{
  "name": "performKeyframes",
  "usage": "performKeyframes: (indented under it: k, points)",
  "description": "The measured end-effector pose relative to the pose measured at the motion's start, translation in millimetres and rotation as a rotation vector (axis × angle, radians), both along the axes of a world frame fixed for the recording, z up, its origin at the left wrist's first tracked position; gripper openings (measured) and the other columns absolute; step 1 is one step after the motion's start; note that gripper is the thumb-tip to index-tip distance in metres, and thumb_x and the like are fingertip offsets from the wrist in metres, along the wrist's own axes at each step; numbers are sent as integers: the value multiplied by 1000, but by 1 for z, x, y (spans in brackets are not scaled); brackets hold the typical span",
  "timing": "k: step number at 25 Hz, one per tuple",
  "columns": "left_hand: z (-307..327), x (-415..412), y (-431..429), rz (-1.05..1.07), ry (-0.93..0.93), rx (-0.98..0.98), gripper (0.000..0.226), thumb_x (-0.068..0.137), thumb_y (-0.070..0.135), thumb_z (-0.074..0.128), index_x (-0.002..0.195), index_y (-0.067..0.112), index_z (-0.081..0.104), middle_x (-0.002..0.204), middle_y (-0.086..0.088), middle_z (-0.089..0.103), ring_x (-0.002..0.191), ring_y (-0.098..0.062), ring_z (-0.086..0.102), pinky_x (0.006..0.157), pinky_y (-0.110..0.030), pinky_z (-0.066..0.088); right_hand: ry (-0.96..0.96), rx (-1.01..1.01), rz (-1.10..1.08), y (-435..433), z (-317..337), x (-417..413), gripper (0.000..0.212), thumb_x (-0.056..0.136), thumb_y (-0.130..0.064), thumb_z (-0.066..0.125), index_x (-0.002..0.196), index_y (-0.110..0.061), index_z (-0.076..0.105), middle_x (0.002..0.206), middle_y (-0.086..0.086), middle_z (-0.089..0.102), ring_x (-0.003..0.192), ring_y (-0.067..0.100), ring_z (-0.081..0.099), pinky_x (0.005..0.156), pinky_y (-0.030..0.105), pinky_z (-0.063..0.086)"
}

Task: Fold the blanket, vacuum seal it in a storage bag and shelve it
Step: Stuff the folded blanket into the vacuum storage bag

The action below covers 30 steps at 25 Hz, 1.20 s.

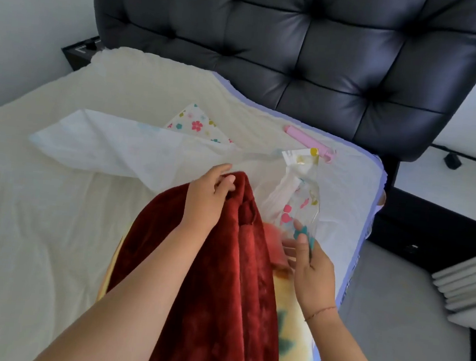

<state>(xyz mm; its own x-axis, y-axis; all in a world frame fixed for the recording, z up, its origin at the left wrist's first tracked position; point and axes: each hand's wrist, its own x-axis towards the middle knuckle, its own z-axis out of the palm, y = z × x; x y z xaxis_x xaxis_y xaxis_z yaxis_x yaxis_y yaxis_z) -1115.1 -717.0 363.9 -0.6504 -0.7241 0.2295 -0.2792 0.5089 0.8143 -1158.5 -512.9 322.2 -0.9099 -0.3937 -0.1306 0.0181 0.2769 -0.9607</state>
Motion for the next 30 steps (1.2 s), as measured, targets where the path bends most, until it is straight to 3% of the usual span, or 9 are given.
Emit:
performKeyframes:
  k: [3, 5, 7, 11, 16, 20, 24, 27, 30]
  points:
    - [-9, -23, -19, 114, -246, -277, 35, 93, 44, 53, 125, 31, 60, 121, 6, 61, 117, -16, 53, 105, -32, 31, -11, -91, -37, -16, 2, -8, 20, 99, -45, 36, 105, -54, 53, 94, -4, 72, 89, 9, 69, 91, 42, 54]
    - [-10, -30, -19, 49, -309, -88, 59, 91, 58, 45, 143, 31, 38, 146, 3, 41, 137, -19, 34, 113, -38, 18, -22, -122, -45, -27, 5, -12, 22, 100, -37, 37, 103, -49, 55, 95, -4, 71, 91, 10, 69, 93, 41, 53]
    - [-16, -31, -10, -126, -273, 98, 76, 82, 70, 47, 145, 31, 34, 144, 6, 45, 134, -16, 40, 110, -35, 28, -31, -160, -60, -35, 4, -15, 24, 101, -33, 37, 105, -43, 58, 96, -4, 70, 94, 11, 68, 95, 41, 52]
    - [-10, -36, 5, -251, -492, -253, 77, 61, 82, 57, 120, 32, 54, 111, 14, 62, 102, -11, 58, 83, -29, 43, -91, -242, -62, -42, 1, -16, 35, 102, -30, 36, 130, -23, 56, 103, 0, 69, 100, 11, 67, 99, 37, 50]
    - [-15, -63, -2, -294, -626, -483, 40, 77, 60, 64, 71, 24, 50, 78, 9, 53, 81, -17, 59, 61, -28, 36, -60, -251, -43, -39, -5, -12, 42, 98, -37, 36, 132, -23, 56, 104, -1, 70, 100, 9, 67, 99, 34, 50]
    - [-33, -56, -9, -79, -365, -389, 29, 96, 30, 51, 114, 9, 59, 111, -9, 61, 99, -34, 60, 77, -37, 44, 134, -111, 41, -36, -10, -8, 26, 100, -38, 37, 120, -44, 52, 109, -18, 65, 104, -7, 60, 93, 4, 39]
    - [-14, -38, -20, 396, 257, -104, 25, 80, 20, 47, 94, 2, 58, 86, -10, 62, 78, -29, 57, 69, -34, 40, 366, 112, 81, -18, -41, -7, 39, 93, -14, 47, 128, -25, 58, 119, -16, 57, 117, 8, 53, 94, -3, 27]
    - [2, -17, -32, 549, 339, -249, 20, 78, 11, 53, 94, 1, 60, 85, -9, 64, 74, -20, 55, 65, -23, 37, 470, 133, 122, -5, -51, -4, 50, 83, -6, 46, 130, -21, 55, 125, -22, 47, 126, 4, 41, 98, -5, 19]
    - [9, 9, -43, 442, 296, -407, 18, 83, 4, 48, 96, 1, 60, 79, -3, 63, 67, -18, 52, 61, -21, 33, 478, 85, 149, -6, -49, -4, 46, 87, -19, 43, 130, -15, 57, 124, -19, 47, 121, -8, 36, 96, -7, 20]
